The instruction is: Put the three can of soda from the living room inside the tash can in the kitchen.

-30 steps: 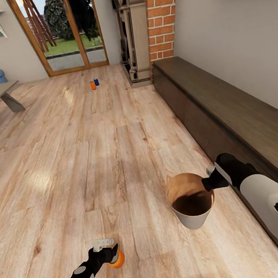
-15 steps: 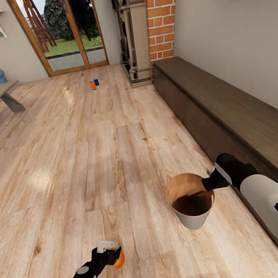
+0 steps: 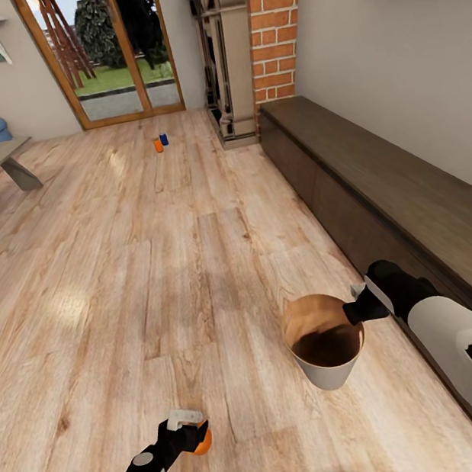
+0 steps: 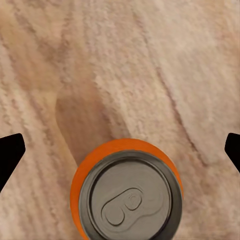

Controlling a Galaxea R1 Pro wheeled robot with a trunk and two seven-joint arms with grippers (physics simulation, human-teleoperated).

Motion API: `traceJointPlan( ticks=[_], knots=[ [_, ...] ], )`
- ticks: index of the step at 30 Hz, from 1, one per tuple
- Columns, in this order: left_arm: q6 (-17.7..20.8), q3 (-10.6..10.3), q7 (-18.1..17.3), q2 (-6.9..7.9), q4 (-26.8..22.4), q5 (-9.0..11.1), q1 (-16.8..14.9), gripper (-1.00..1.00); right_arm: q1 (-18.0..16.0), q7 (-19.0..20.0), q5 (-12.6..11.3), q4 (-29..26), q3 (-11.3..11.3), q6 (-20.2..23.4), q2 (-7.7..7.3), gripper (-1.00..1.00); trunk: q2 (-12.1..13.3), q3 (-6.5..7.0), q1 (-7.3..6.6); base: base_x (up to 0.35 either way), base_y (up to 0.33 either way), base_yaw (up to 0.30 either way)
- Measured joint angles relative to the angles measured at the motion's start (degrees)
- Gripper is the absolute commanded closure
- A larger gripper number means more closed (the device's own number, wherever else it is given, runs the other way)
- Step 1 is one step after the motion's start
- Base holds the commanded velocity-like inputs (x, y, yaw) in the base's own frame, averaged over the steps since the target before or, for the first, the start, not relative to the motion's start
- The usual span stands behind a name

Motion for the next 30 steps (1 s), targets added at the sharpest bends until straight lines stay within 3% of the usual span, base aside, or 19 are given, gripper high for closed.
traceJointPlan(
  ticks=[12,30],
  knots=[
    [2.38,0.02,0.0,0.0,0.08,0.0,0.02,-1.0,0.0,0.0,-0.09,-0.04,0.04,0.0,0.03,1.0,0.0,0.0,0.0,0.0,0.0,0.0],
    [2.55,-0.05,0.0,0.0,0.09,-0.05,0.04,-1.0,0.0,0.0,-0.03,-0.08,0.18,0.0,0.08,1.0,0.0,0.0,0.0,0.0,0.0,0.0]
  ],
)
